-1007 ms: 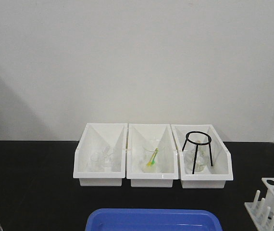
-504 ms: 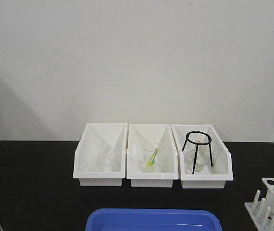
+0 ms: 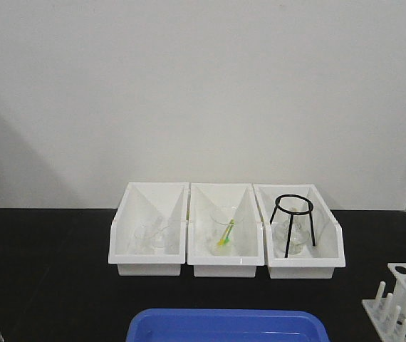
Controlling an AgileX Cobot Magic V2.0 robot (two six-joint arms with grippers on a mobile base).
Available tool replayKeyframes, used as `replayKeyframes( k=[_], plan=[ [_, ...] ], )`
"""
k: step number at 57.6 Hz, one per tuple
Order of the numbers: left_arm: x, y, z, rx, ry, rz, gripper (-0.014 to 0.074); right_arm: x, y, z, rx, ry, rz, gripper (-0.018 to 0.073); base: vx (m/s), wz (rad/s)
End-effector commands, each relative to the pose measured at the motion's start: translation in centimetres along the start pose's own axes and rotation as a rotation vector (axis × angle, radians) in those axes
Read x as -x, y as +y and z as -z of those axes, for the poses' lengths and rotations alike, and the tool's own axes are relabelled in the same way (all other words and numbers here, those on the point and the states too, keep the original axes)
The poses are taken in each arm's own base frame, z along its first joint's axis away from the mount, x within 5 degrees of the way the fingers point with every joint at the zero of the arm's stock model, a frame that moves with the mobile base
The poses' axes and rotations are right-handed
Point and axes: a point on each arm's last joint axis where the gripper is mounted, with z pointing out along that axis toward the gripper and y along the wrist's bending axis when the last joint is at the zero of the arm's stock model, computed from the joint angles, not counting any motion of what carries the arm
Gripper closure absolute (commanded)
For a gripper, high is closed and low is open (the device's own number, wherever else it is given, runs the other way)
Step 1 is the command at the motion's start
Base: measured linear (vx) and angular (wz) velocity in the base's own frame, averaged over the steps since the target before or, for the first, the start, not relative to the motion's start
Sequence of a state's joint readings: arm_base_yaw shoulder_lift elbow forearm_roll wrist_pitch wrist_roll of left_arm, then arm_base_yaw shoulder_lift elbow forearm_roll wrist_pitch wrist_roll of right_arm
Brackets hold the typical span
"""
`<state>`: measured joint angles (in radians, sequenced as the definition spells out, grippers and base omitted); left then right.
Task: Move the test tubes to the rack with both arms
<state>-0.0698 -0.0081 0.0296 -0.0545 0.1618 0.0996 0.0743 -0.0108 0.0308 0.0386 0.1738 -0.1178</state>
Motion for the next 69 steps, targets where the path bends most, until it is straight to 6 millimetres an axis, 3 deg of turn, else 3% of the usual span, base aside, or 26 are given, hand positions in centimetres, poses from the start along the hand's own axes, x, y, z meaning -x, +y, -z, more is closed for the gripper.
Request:
replayKeyframes(
  k=[1,18,69],
  plan=[
    [-0.17,0.03,-0.08,0.007,-0.058,0.011,0.0617,0.39,-0.03,0.0,-0.005,-0.074,0.015,0.0567,0.0,0.0],
    [-0.17,0.03,-0.08,0.007,-0.058,0.011,0.0617,0.37,-0.44,0.02,-0.074,-0.074,-0.093,0.0567,0.0,0.0],
    [-0.18,0.03,-0.08,0.007,-0.057,0.011,0.0617,0.34,-0.63,0.04,-0.102,-0.072,-0.098,0.0567,0.0,0.0]
  ],
)
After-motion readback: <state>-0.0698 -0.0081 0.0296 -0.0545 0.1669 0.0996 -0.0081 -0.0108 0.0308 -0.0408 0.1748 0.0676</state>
